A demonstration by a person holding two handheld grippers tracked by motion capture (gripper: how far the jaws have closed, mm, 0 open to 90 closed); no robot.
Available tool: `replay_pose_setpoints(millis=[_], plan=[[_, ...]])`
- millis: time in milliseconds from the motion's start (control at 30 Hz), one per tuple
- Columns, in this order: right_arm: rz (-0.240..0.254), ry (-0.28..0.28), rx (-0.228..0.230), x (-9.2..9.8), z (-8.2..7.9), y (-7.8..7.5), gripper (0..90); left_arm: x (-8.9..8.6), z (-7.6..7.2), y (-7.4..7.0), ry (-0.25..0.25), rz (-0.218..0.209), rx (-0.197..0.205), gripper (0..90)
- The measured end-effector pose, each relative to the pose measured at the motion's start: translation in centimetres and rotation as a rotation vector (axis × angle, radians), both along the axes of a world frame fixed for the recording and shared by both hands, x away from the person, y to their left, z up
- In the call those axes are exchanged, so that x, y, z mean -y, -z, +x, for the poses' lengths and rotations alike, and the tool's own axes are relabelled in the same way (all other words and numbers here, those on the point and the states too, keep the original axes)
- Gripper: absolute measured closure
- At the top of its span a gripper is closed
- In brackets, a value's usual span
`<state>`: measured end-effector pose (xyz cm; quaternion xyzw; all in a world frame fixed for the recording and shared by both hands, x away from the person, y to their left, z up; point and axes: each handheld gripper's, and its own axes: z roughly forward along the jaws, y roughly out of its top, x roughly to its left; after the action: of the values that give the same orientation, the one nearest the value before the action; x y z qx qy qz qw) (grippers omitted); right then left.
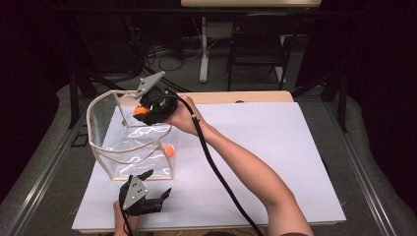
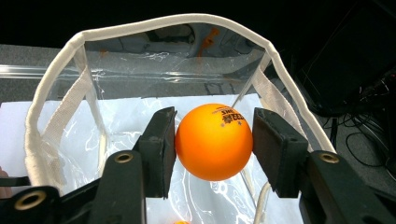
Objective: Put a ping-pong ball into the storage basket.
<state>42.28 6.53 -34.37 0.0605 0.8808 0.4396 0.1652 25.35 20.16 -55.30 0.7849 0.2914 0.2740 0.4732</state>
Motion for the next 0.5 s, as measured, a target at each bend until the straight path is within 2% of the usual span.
replay_pose_setpoints(millis=[500], plan=[[-0.029, -0.001, -0.012, -0.50, 0.22, 0.55, 50.3, 0.00, -0.07, -0.06, 0.002, 0.000, 0.001, 16.0]])
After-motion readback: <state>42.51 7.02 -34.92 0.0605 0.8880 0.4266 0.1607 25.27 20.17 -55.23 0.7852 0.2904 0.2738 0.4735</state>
